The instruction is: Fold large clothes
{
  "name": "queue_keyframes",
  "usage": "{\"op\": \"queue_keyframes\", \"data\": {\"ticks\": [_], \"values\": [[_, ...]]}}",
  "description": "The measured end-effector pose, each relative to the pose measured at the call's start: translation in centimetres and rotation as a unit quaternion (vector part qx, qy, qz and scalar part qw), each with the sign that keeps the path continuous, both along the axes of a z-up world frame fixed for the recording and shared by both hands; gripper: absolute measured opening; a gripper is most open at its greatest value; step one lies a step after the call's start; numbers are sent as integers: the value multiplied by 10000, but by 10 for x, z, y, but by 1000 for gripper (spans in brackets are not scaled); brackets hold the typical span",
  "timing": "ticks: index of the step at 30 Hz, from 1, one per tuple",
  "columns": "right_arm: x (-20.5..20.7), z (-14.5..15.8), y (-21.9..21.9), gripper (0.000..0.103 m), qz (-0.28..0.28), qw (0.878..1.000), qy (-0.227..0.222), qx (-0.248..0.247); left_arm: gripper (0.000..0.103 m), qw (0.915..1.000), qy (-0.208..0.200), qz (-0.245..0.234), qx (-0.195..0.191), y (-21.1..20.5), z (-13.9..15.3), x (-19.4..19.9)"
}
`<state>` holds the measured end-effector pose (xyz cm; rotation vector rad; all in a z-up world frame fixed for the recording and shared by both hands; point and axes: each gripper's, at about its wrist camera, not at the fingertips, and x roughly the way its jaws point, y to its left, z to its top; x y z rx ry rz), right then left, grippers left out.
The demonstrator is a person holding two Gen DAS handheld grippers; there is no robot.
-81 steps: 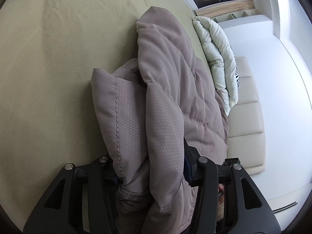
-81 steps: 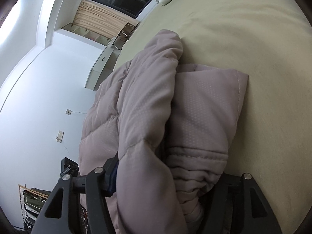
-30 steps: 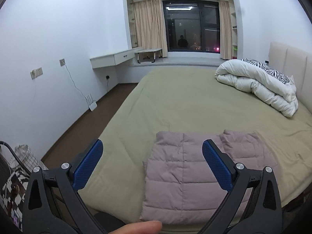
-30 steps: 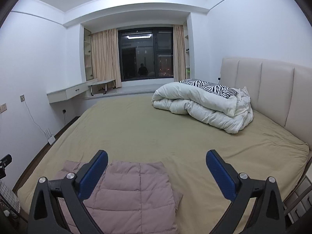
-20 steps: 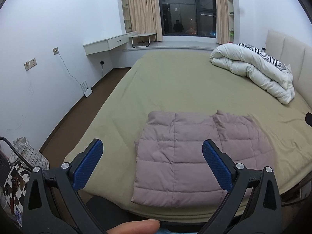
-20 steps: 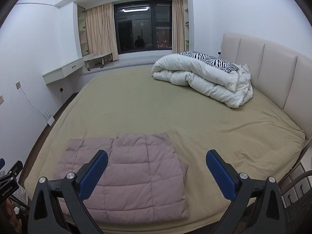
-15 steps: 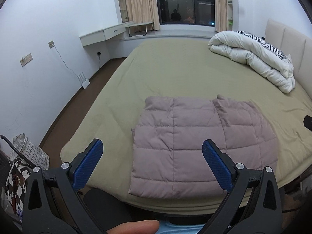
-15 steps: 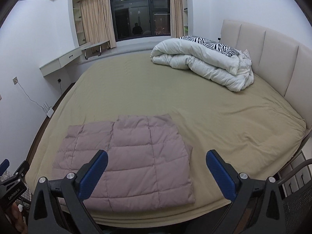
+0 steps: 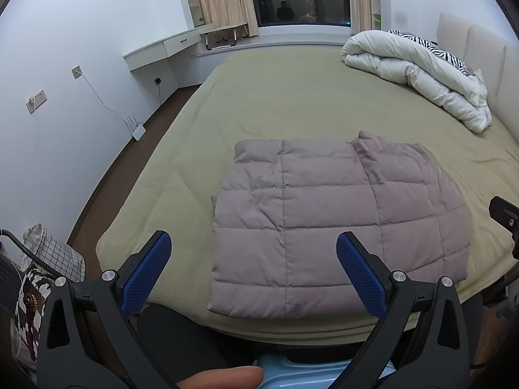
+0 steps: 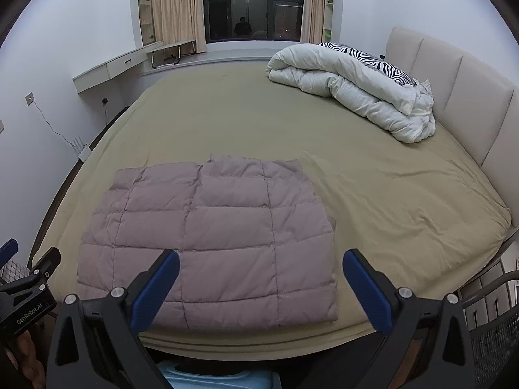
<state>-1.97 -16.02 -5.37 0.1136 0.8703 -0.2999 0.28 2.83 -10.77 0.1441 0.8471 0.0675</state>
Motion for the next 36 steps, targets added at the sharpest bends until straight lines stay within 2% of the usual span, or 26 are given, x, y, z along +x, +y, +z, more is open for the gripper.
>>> {"op": "queue_keyframes", "data": {"ticks": [13,36], "values": [[6,-7,7,103,62,9998,176,32,103,10000,92,2,-7,0,-7,2],[6,-12,11,103,126,9997,211,26,103,9999,123,-14,-30,-3,-10,4]]}}
